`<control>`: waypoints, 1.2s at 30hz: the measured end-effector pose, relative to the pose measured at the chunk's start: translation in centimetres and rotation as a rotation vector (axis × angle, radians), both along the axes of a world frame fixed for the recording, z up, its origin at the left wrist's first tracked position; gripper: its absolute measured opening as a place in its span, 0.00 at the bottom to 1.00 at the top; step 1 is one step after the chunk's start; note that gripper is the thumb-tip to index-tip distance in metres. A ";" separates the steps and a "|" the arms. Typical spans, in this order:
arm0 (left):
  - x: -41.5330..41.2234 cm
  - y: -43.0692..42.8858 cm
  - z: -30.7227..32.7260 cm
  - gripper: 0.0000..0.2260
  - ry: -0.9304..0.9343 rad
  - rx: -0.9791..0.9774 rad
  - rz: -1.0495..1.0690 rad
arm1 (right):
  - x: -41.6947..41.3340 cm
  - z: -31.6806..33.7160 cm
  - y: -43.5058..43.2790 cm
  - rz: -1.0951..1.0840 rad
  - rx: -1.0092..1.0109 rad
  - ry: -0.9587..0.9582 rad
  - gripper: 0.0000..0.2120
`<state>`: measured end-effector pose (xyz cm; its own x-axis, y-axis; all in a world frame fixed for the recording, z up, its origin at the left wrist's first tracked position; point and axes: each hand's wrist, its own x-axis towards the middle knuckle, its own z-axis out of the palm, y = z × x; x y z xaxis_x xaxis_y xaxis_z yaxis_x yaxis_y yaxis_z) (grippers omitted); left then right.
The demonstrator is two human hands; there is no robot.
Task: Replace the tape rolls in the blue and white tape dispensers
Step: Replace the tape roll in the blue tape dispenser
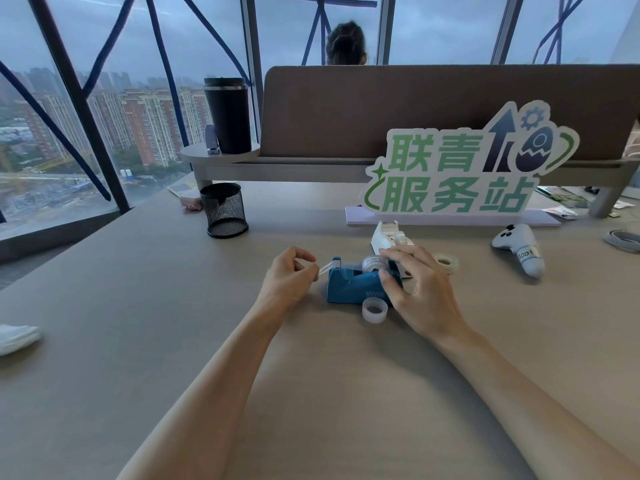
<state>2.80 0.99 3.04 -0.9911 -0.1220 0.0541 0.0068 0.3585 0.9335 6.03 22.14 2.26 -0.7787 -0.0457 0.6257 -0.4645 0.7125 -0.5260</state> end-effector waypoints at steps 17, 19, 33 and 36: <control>-0.6 -0.1 -1.8 0.06 0.138 -0.494 -0.030 | -0.4 1.2 -0.2 -0.012 -0.036 -0.333 0.20; -0.7 -0.4 -2.0 0.07 0.202 -0.532 -0.015 | -0.7 1.3 -0.9 -0.063 0.025 -0.318 0.19; -2.0 1.6 -2.1 0.30 0.191 -0.677 -0.217 | -3.8 2.0 -3.5 -0.027 -0.014 -0.437 0.22; -2.7 1.7 -1.8 0.28 0.201 -0.658 -0.239 | -3.9 1.5 -3.4 -0.021 -0.068 -0.402 0.22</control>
